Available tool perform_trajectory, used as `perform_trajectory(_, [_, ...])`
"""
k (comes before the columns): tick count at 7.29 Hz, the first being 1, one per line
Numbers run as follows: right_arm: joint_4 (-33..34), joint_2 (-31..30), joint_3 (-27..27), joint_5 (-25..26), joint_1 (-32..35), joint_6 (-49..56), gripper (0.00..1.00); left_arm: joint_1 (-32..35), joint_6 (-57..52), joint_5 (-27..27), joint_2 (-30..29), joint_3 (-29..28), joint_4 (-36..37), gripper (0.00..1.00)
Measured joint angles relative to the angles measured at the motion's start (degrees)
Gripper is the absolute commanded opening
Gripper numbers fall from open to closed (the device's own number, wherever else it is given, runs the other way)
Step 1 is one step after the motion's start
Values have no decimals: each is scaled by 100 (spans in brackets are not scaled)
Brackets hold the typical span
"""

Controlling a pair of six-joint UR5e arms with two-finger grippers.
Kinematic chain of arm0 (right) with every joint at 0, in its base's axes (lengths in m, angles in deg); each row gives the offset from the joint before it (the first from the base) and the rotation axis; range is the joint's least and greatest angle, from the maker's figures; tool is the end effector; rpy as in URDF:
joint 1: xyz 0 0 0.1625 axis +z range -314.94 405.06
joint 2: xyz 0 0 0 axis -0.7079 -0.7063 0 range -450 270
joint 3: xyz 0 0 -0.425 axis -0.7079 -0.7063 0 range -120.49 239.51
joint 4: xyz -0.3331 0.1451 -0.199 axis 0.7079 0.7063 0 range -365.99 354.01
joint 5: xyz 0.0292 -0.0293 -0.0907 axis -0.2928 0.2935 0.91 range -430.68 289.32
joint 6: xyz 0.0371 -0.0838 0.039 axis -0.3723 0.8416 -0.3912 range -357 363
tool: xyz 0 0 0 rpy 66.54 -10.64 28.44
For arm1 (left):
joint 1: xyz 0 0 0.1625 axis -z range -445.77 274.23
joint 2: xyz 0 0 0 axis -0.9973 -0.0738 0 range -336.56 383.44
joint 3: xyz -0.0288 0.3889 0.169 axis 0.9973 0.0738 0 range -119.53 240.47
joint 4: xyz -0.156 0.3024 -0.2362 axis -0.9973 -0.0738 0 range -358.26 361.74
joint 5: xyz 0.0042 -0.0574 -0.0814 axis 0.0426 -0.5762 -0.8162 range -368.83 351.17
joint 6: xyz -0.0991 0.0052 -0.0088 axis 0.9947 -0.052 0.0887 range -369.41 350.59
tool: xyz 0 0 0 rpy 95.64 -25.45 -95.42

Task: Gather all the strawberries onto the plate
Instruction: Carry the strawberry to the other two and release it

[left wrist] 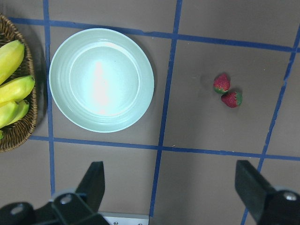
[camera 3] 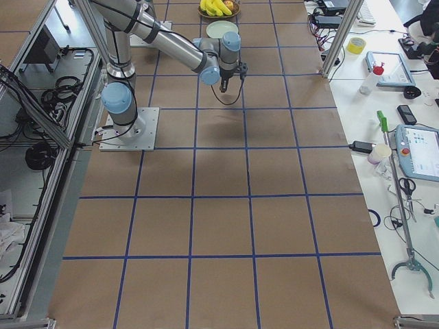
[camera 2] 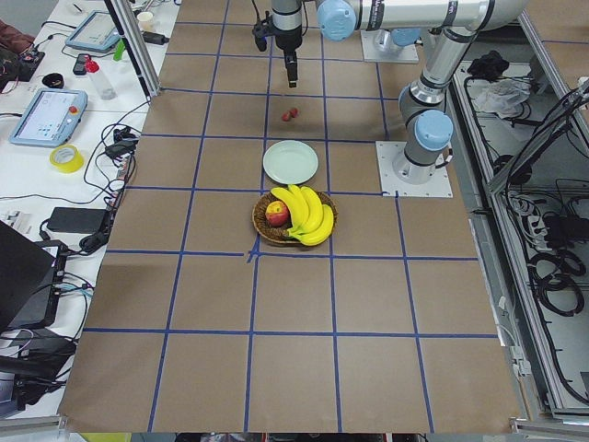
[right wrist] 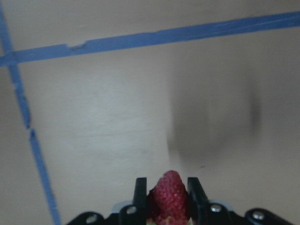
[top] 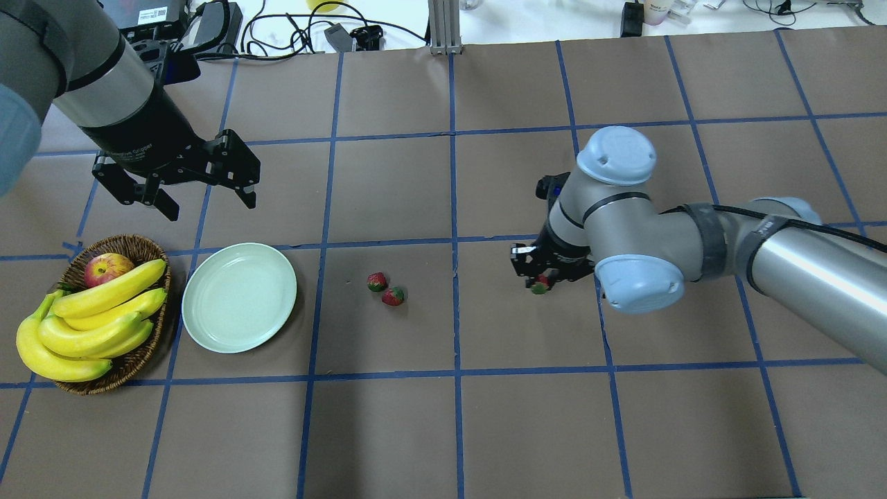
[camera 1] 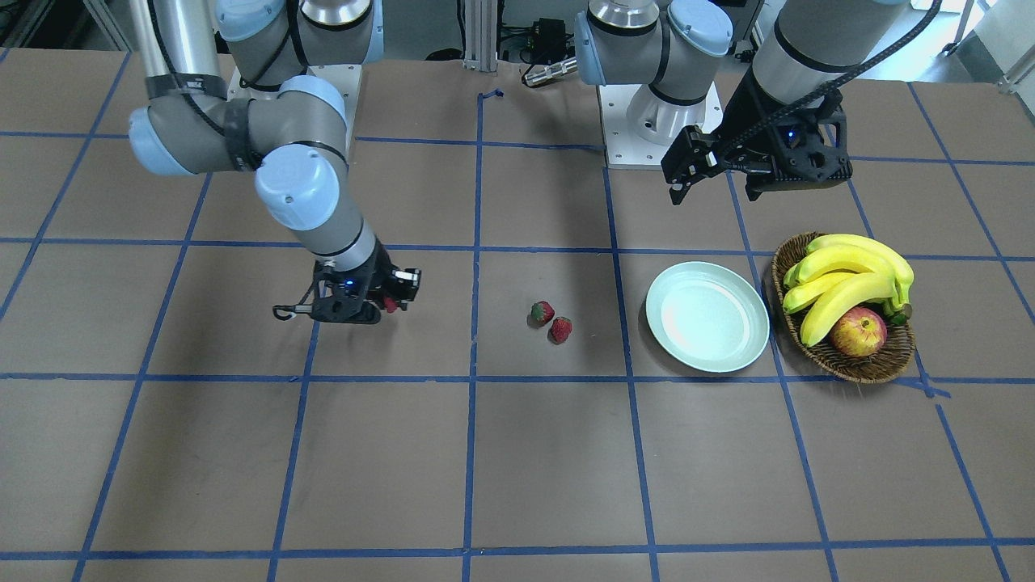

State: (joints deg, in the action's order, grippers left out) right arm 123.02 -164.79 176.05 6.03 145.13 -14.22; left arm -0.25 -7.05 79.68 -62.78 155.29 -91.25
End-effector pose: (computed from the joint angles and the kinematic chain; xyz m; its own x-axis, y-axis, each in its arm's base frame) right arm 0.2410 -0.4641 0.2098 -0.9688 0.1390 -0.2053 0.1175 0.9866 0.1136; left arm -0.0998 -0.4657 0.4731 -0.9924 -0.1209 0.0231 -0.1190 0.9903 0.0711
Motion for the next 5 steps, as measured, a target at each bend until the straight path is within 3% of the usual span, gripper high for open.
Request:
perform_trajectory(2, [33, 567, -754, -781, 657, -813, 0, 2, -2, 0, -2, 1, -2, 100])
perform_trajectory(4, [90, 1095, -1350, -1089, 991, -1016, 0, 7, 0, 0, -8, 2, -2, 100])
perform_trajectory(5, [131, 1235, -1484, -1268, 1036, -1037, 67, 7, 0, 0, -8, 2, -1, 100])
